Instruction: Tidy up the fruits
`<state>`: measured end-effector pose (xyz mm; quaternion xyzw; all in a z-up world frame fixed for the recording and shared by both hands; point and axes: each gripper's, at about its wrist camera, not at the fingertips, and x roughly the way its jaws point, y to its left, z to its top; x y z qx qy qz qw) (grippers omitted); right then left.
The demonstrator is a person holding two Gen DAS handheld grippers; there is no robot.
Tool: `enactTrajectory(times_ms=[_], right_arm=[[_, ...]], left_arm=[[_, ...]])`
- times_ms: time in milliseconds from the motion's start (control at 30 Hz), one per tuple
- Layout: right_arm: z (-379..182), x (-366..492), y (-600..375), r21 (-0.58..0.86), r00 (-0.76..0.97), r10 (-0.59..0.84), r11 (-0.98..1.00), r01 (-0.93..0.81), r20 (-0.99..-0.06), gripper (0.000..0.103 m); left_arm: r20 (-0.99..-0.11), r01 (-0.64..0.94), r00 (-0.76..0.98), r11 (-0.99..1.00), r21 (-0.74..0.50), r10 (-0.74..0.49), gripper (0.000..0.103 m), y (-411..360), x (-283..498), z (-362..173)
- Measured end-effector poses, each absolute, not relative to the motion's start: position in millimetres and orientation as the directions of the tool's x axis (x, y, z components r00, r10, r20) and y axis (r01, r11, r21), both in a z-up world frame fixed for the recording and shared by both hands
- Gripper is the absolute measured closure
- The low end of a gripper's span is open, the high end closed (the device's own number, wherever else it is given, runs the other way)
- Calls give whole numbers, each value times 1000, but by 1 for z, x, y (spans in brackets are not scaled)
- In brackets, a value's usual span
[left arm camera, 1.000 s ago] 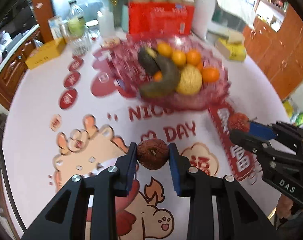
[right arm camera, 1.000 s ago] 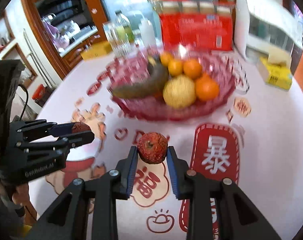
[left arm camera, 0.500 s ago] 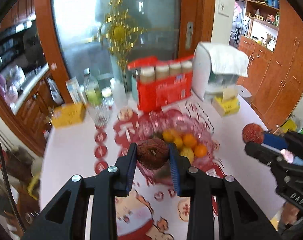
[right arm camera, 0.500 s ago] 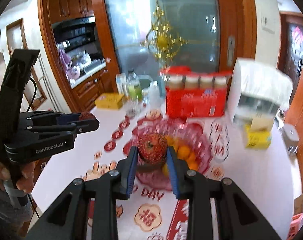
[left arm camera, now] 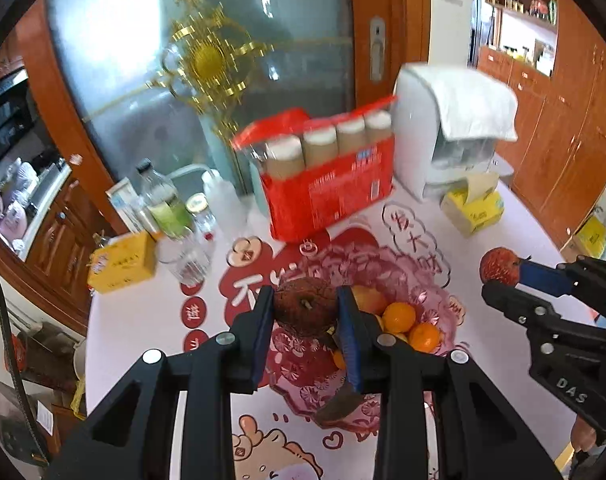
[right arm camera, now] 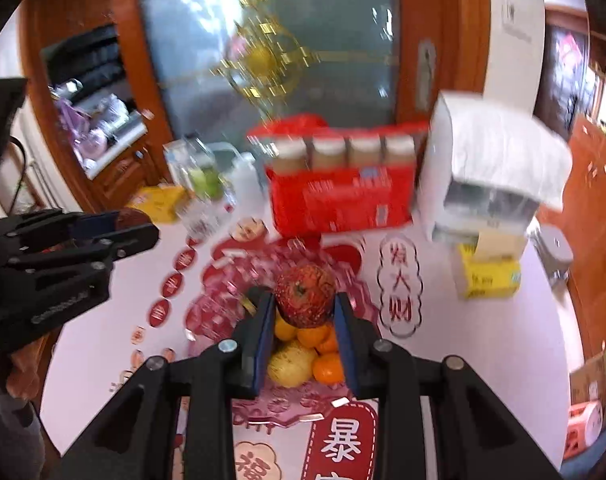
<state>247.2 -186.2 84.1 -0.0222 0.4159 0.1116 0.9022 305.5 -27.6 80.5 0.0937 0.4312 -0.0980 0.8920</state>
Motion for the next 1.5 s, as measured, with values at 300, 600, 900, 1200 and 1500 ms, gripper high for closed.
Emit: enactTrajectory(times_ms=[300, 600, 900, 1200, 1500], right_arm=[[-12, 291, -194, 55, 517, 125, 987, -148, -847, 73], [-51, 312, -198, 34, 522, 89, 993, -114, -848, 73], [-66, 323, -205, 126, 506, 158, 987, -97, -848, 68], [-53, 311, -199, 131, 547, 166, 986, -103, -821, 64], [-24, 277, -195, 169, 566, 200, 980, -109, -799, 64]], left_arm=[[-845, 262, 524, 964, 35, -111, 73, -40, 363, -11], [-885, 244, 447, 970, -21, -132, 73, -50, 401, -80], [-884, 257, 451, 966, -4, -124, 49, -57, 404, -93], [-864, 236, 492, 972, 11, -109, 32, -48, 382, -69], [-857, 209, 503, 978, -6, -113, 18, -32, 334, -32]])
